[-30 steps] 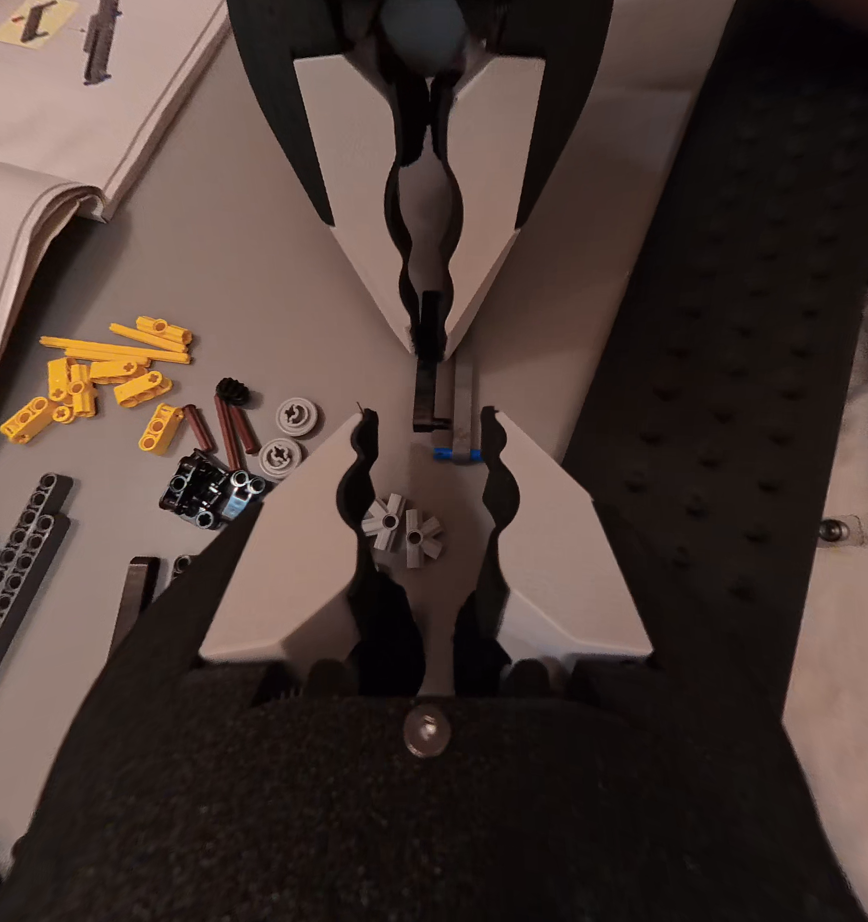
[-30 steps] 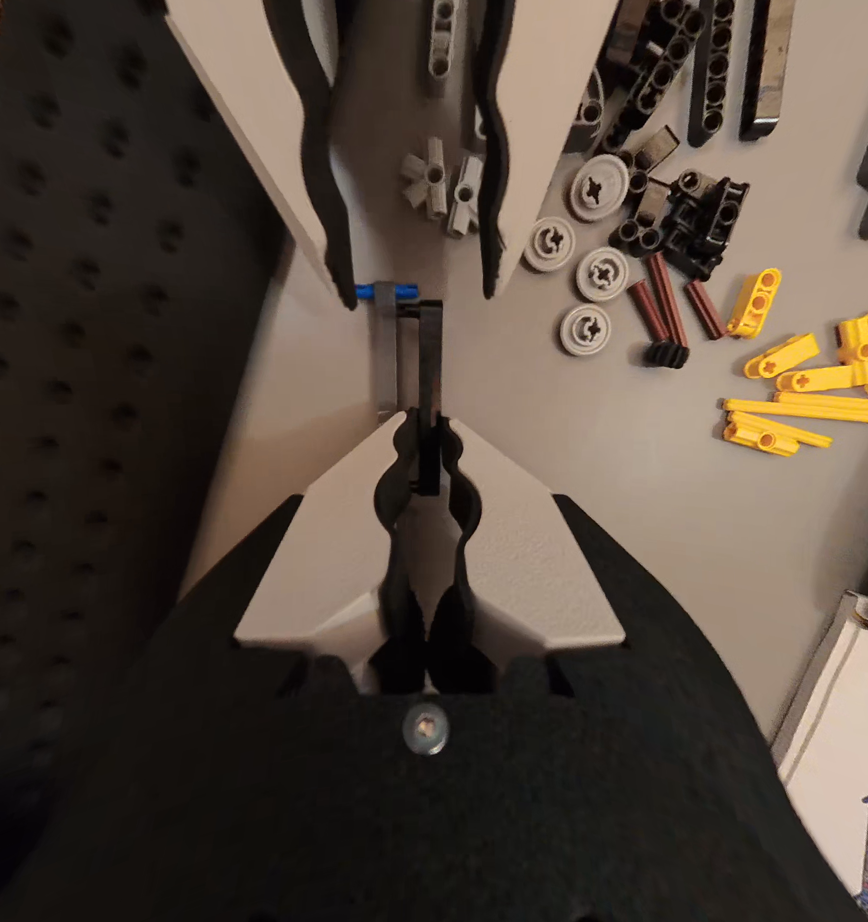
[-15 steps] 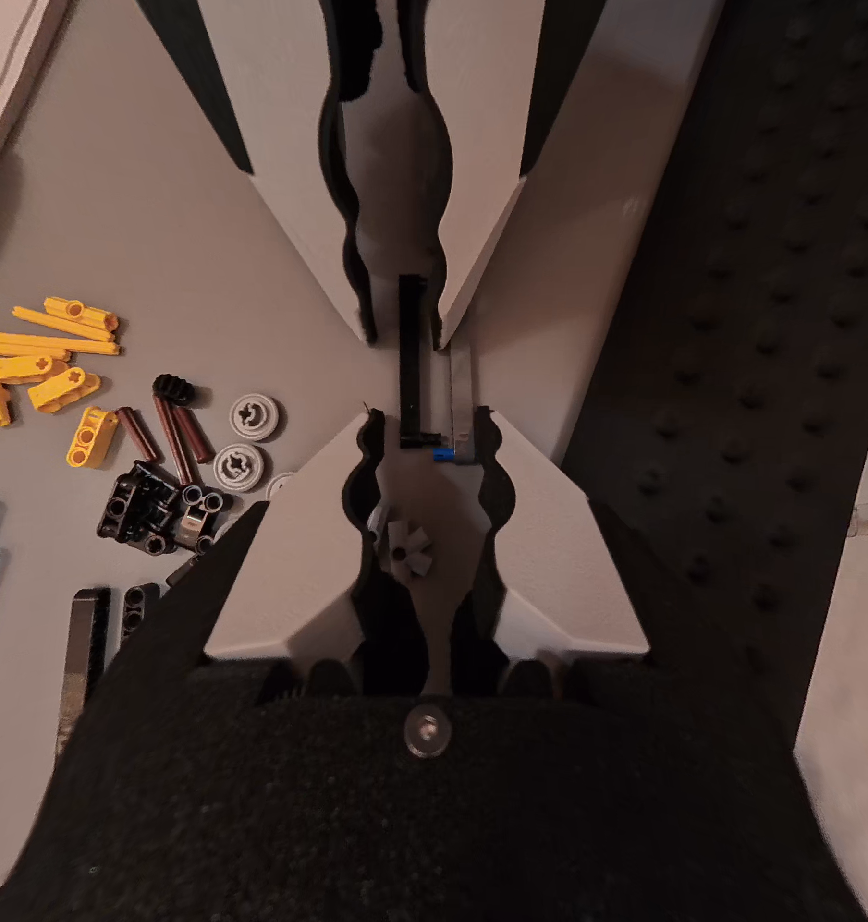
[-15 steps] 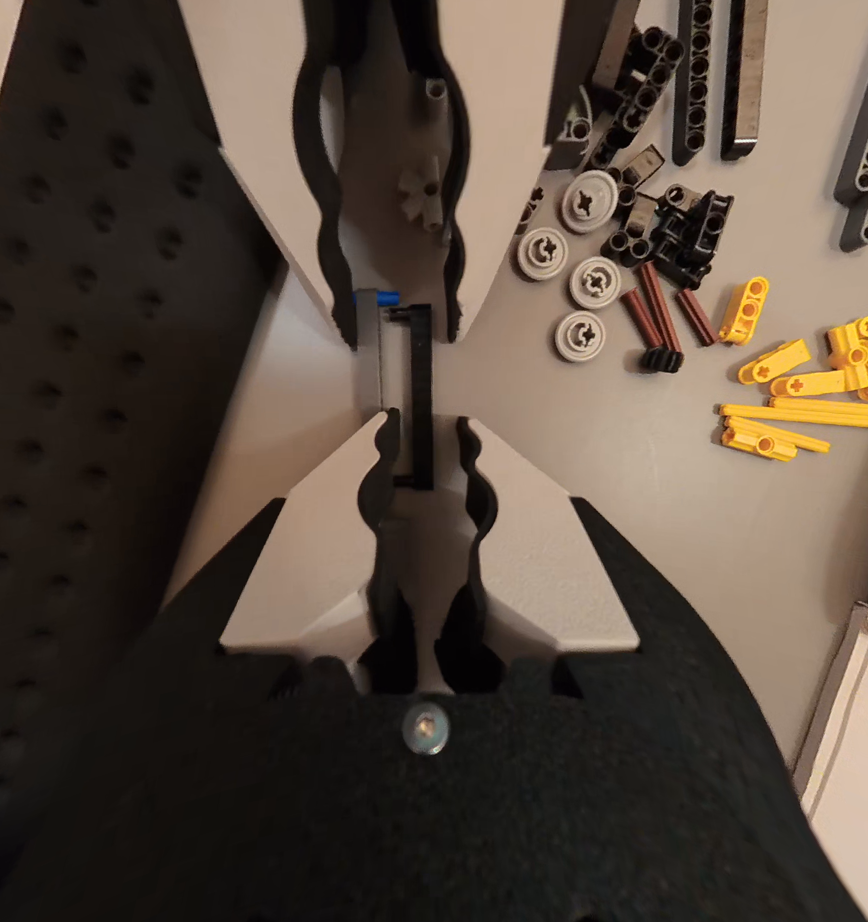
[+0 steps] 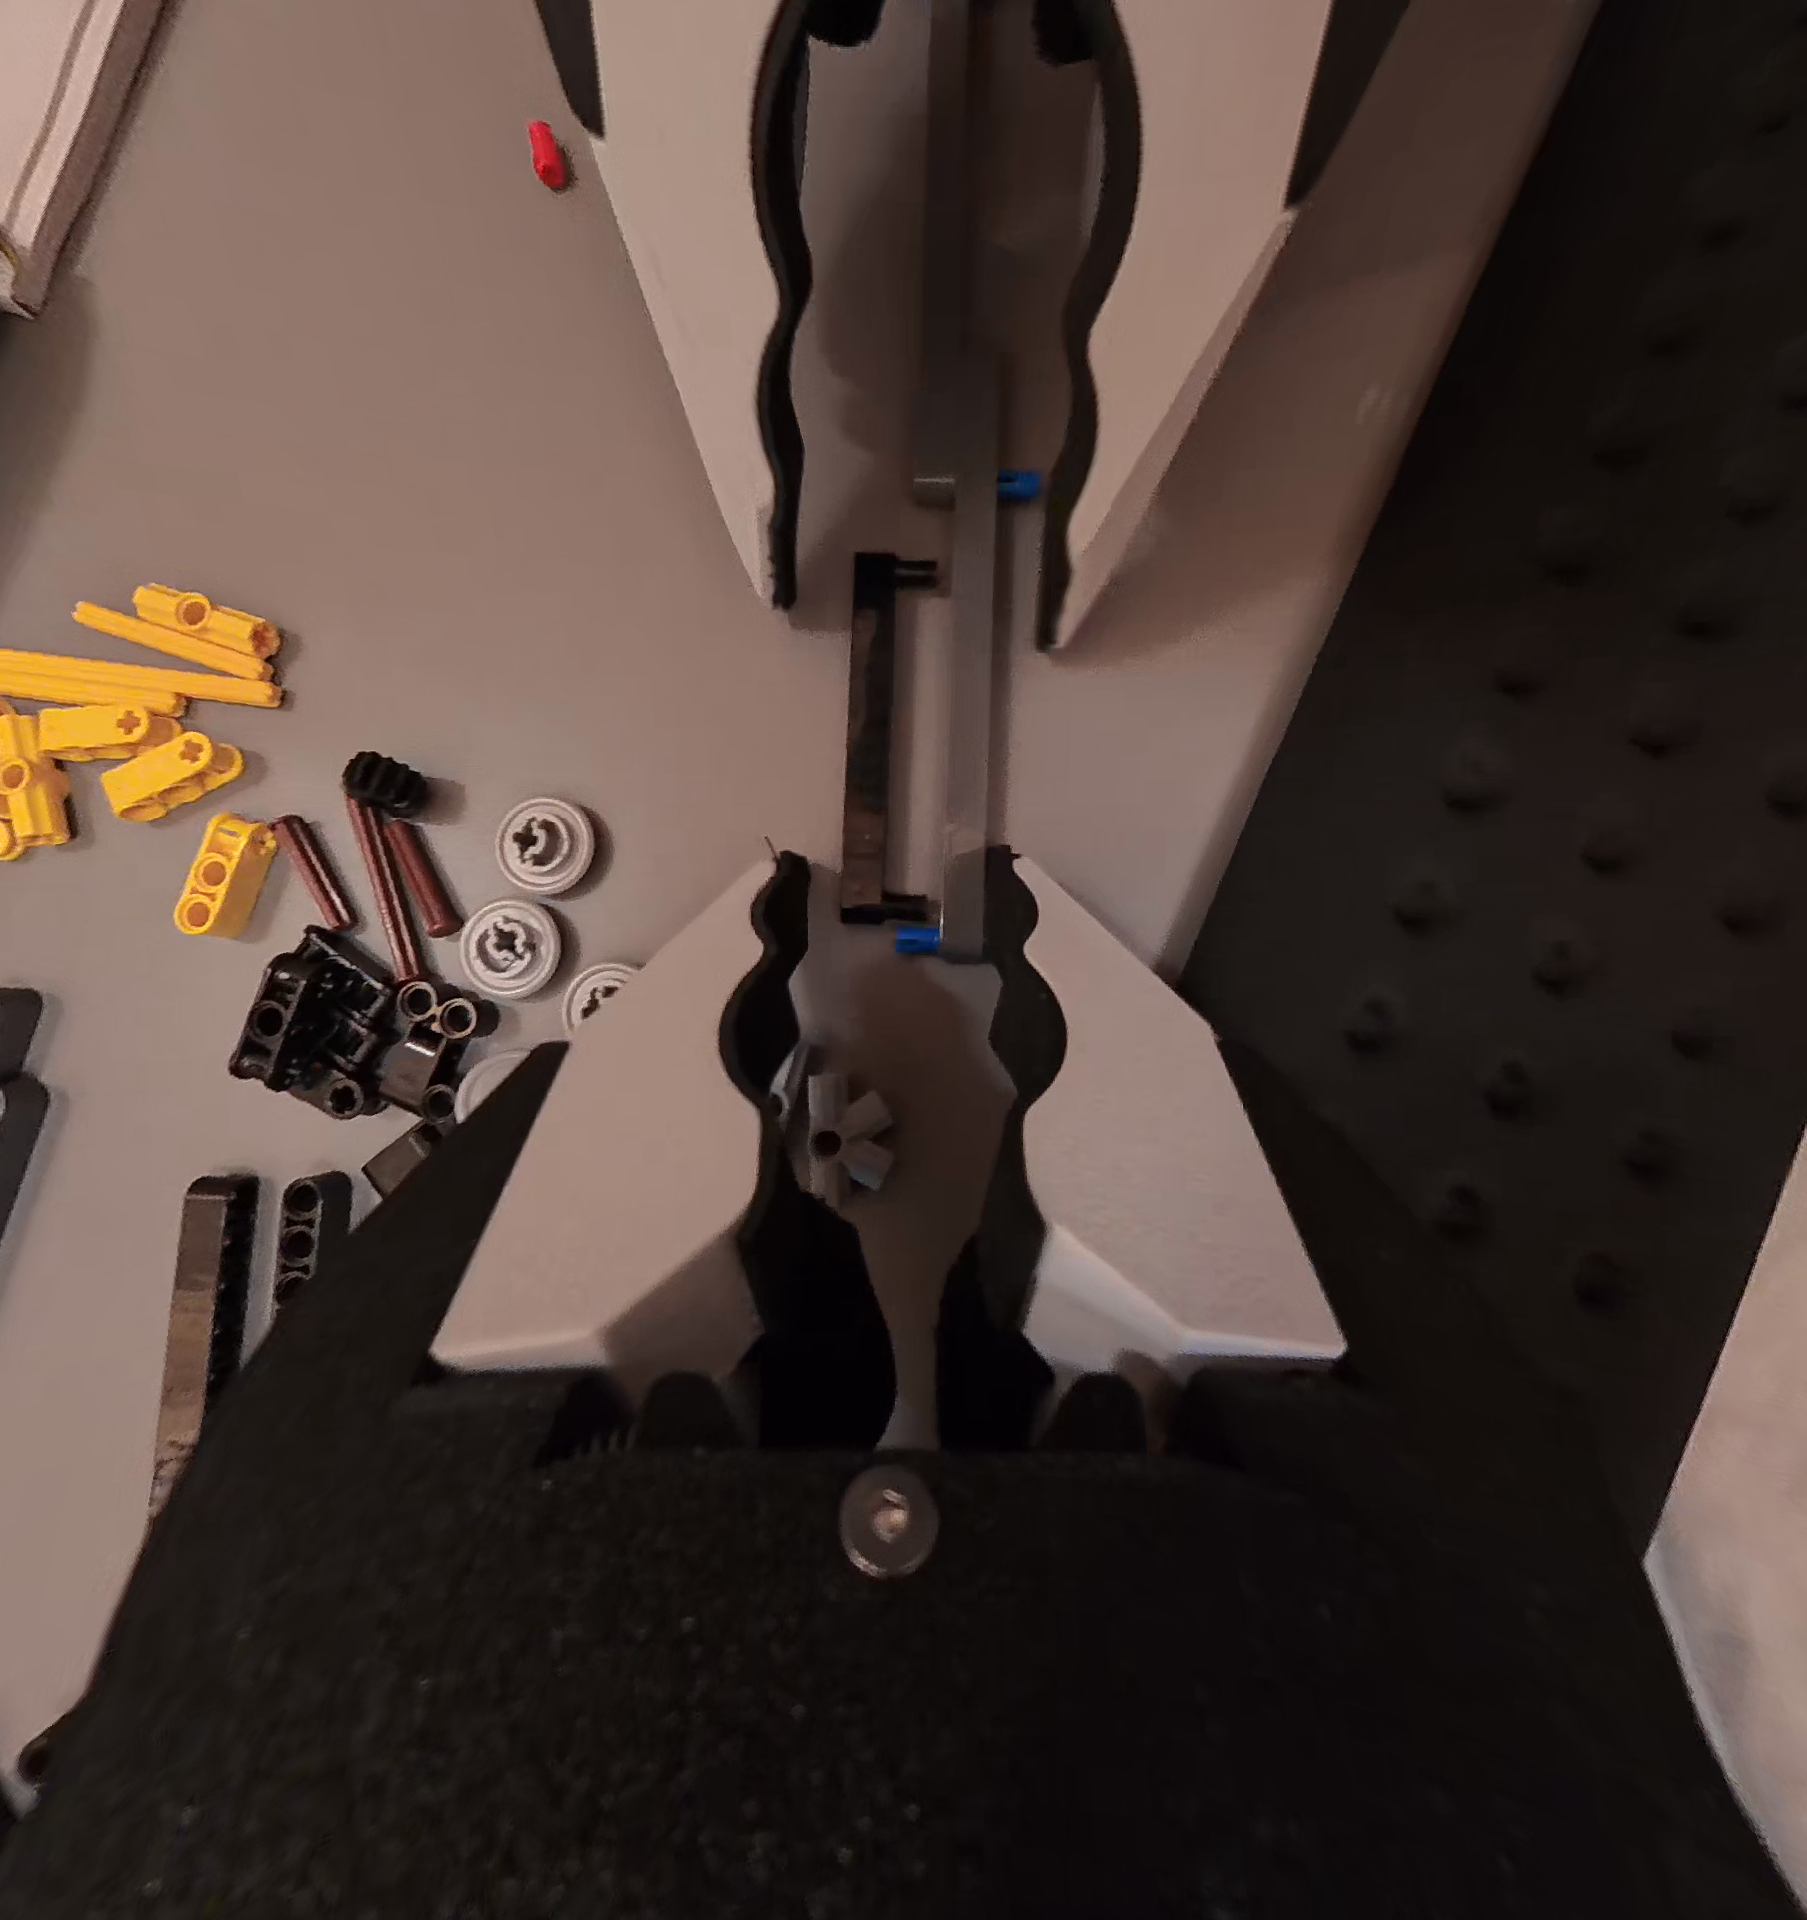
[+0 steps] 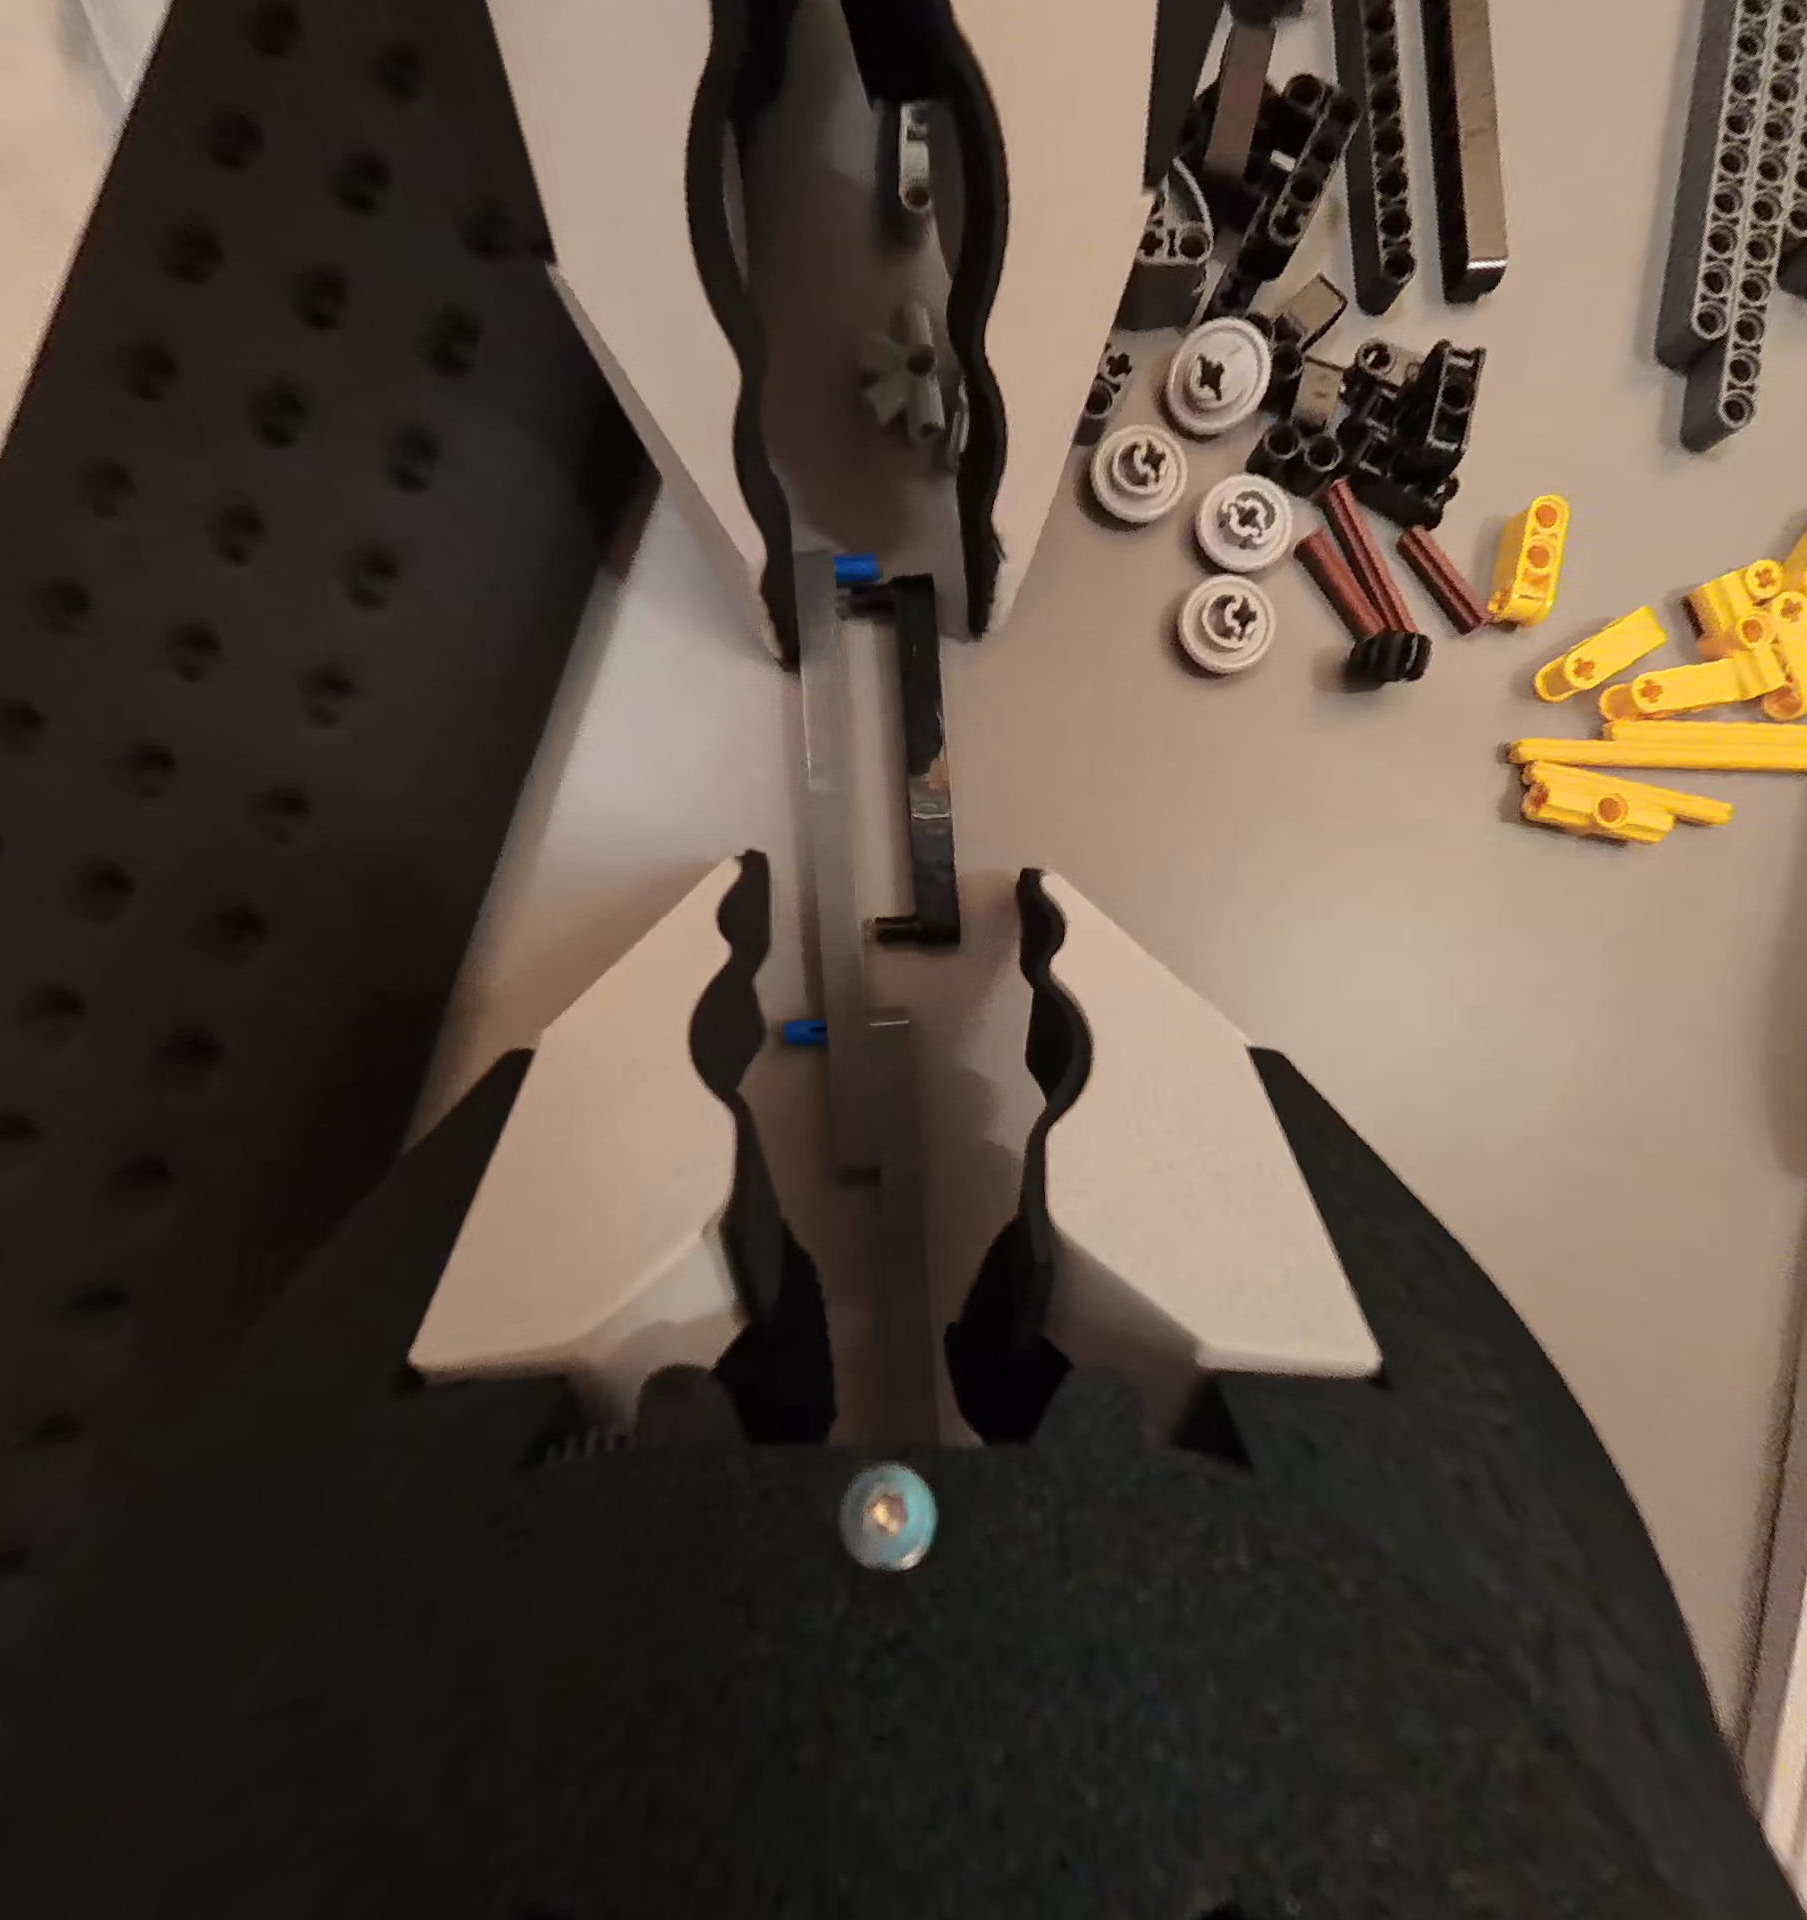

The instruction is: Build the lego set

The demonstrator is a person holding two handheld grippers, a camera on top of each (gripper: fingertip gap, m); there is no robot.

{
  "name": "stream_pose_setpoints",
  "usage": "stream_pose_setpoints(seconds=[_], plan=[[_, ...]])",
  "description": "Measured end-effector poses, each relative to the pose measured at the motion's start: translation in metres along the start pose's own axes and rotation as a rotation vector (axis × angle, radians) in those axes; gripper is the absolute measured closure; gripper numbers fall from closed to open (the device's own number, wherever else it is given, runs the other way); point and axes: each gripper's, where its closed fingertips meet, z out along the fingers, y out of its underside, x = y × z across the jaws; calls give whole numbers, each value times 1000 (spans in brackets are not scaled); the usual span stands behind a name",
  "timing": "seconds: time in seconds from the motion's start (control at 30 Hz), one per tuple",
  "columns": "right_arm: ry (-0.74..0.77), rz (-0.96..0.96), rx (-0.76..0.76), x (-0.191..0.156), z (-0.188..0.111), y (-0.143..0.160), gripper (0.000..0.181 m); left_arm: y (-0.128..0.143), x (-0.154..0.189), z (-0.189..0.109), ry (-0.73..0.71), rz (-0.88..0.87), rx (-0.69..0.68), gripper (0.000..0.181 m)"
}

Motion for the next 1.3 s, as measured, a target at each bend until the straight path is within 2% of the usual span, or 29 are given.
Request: stream_pose_setpoints(seconds=[0.13, 0.27, 0.4, 1.3], plan=[[37, -28, 17, 1, -2, 7, 149, -1, 3, 1, 23, -4, 13, 154], [18, -8, 32, 0, -2, 7, 150, 1, -1, -1, 0, 8, -3, 149], [12, -16, 57, 0, -1, 7, 157, 3, 0, -2, 29, 1, 7, 155], [10, -38, 54, 2, -2, 7, 158, 0, 1, -1, 94, -2, 54, 158]])
